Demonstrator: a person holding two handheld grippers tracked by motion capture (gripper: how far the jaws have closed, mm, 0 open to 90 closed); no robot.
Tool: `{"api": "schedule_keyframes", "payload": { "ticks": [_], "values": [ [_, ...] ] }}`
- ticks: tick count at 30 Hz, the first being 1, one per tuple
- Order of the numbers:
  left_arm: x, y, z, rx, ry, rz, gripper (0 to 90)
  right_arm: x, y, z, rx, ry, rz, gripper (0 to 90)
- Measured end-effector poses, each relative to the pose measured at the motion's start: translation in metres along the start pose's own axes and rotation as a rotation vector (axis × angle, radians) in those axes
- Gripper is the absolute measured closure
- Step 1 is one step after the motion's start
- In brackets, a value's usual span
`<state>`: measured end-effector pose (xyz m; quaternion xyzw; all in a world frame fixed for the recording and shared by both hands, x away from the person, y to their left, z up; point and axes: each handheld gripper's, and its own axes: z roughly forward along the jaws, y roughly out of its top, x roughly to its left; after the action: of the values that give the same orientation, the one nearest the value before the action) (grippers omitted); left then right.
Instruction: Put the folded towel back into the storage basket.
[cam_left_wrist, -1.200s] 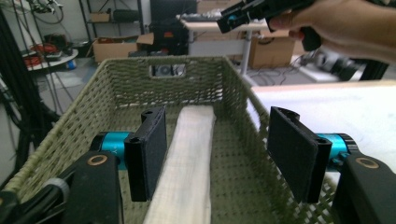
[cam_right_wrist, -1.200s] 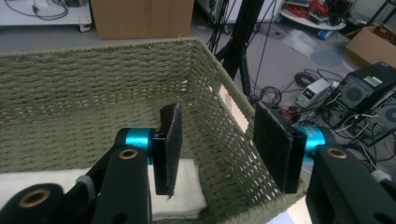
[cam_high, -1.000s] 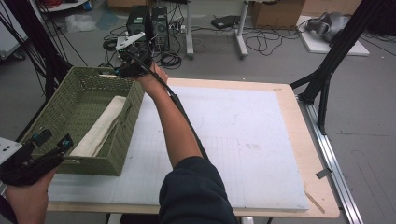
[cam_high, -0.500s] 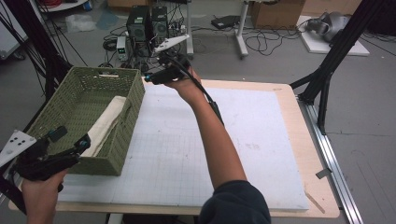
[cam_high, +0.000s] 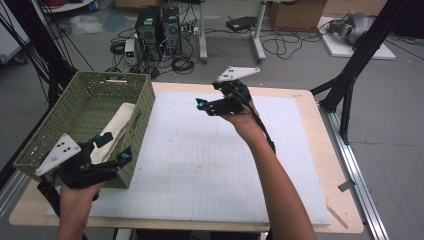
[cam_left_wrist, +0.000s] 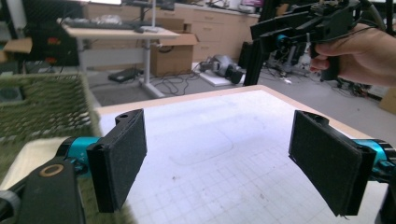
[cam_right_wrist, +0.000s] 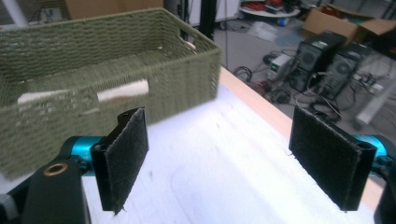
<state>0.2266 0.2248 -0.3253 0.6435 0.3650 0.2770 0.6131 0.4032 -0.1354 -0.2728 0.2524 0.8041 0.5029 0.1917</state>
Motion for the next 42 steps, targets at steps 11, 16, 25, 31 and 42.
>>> {"api": "schedule_keyframes", "payload": {
  "ticks": [11, 16, 25, 31, 42],
  "values": [
    [-0.024, -0.011, 0.04, 0.044, -0.15, 0.003, 20.0, -0.009, -0.062, -0.07, -0.018, -0.07, 0.058, 17.2],
    [-0.036, -0.018, 0.058, 0.061, -0.195, -0.006, 18.5, -0.009, -0.086, -0.096, -0.026, -0.112, 0.065, 17.1],
    [-0.05, -0.031, 0.077, 0.089, -0.244, 0.014, 19.0, -0.006, -0.129, -0.136, -0.082, -0.187, 0.118, 17.1],
    [-0.054, -0.041, 0.083, 0.12, -0.252, 0.022, 19.1, -0.001, -0.158, -0.155, -0.106, -0.238, 0.148, 17.1],
    [-0.061, -0.064, 0.092, 0.183, -0.254, 0.044, 19.2, 0.02, -0.2, -0.17, -0.059, -0.345, 0.134, 16.9]
  ]
}}
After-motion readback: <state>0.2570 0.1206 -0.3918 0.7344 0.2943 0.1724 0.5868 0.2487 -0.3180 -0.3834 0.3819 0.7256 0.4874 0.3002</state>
